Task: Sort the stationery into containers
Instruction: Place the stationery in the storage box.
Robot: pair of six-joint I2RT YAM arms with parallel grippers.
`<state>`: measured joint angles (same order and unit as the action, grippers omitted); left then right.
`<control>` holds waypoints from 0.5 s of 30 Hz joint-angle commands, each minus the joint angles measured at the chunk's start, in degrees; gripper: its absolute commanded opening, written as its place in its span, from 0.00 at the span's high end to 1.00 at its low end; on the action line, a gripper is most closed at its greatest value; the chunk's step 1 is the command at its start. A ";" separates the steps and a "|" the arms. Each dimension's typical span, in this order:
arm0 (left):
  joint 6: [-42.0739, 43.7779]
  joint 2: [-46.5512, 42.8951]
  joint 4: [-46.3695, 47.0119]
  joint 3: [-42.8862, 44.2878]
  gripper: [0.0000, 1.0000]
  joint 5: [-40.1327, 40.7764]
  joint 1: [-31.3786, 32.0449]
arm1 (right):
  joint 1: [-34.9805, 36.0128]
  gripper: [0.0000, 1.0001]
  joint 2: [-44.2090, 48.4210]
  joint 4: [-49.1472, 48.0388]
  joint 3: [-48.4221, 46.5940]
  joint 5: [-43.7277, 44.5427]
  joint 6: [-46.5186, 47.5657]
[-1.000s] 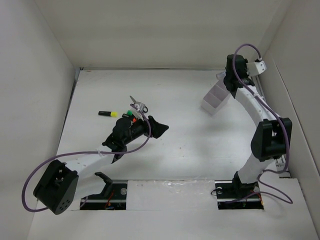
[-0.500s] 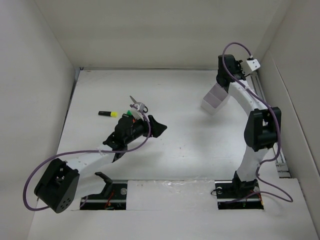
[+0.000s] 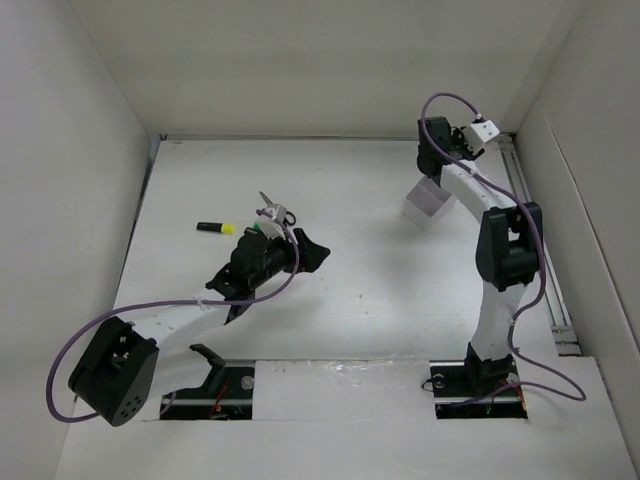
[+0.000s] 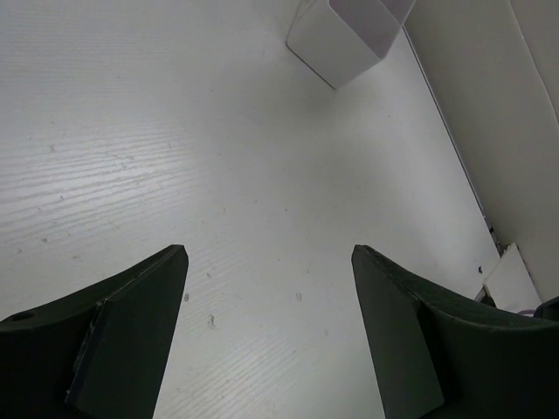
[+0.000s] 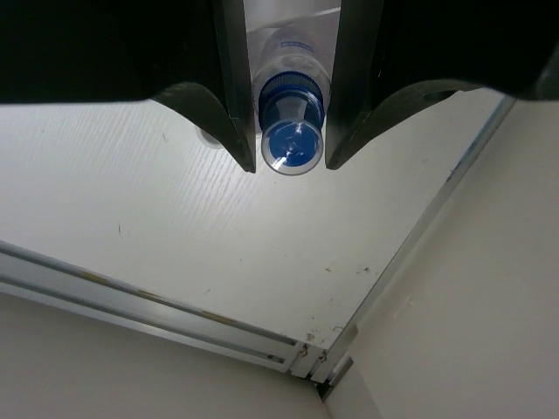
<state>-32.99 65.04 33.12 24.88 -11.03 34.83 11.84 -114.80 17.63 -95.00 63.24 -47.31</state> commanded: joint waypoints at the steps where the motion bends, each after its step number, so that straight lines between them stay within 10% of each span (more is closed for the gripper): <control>1: -0.32 -1.31 0.11 2.19 0.27 2.41 0.06 | 1.17 0.80 -0.85 -2.07 -4.05 3.64 1.52; 9: -0.84 -0.18 -0.52 2.19 0.30 5.31 0.06 | 5.57 0.21 1.68 -2.69 -4.75 6.63 2.05; 15: -2.16 1.15 -4.11 3.33 0.43 13.21 0.06 | 7.59 0.13 10.80 2.57 -1.51 1.54 -4.68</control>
<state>-33.95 65.63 30.55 25.39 -3.29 34.83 19.09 -112.14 18.06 -96.53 65.54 -47.09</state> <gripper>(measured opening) 0.590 0.864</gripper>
